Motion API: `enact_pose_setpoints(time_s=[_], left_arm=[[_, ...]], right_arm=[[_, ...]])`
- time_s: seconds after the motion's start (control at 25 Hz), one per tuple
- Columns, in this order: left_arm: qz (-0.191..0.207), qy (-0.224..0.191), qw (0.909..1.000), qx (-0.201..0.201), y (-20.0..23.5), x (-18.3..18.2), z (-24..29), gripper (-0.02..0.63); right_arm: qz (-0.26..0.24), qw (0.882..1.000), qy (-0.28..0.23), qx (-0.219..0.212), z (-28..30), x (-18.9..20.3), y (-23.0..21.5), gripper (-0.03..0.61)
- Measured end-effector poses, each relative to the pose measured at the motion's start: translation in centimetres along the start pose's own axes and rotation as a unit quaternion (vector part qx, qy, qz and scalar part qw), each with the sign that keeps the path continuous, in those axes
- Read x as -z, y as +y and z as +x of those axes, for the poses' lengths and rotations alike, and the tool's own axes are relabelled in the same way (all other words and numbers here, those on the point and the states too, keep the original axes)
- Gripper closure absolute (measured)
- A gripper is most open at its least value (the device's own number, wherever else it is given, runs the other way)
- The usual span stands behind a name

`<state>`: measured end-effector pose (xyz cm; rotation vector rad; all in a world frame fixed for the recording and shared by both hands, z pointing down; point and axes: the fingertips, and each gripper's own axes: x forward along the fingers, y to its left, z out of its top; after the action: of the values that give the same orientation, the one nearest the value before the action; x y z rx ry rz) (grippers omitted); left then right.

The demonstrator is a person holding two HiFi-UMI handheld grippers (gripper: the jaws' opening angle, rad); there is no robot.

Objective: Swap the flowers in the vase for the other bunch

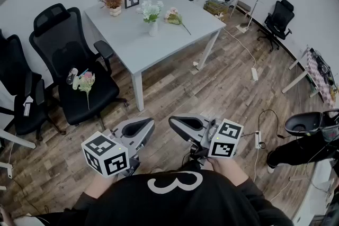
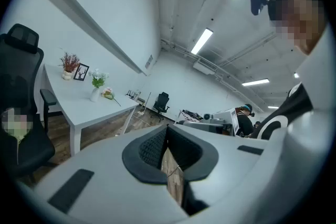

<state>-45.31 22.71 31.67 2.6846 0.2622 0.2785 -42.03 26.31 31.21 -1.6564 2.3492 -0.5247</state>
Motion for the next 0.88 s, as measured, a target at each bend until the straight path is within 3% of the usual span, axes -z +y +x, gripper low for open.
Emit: enact_pose_setpoints(time_s=[0.4,0.6,0.88], left_arm=[[-0.001,-0.011,0.9999,0.011,0.2,-0.5,0.1,0.601],[0.003,-0.011,0.9998,0.019,0.1,-0.8,1.6,0.601],[-0.011,0.004,0.9999,0.011,0.4,-0.8,5.9,0.601]], right_arm=[[-0.022,1.0,0.003,0.001,0.4,-0.4,0.2,0.572],[-0.06,0.998,0.002,0.029,-0.3,-1.0,-0.9,0.571],[-0.02,0.999,-0.015,0.027,-2.7,-1.4,-5.5,0.571]])
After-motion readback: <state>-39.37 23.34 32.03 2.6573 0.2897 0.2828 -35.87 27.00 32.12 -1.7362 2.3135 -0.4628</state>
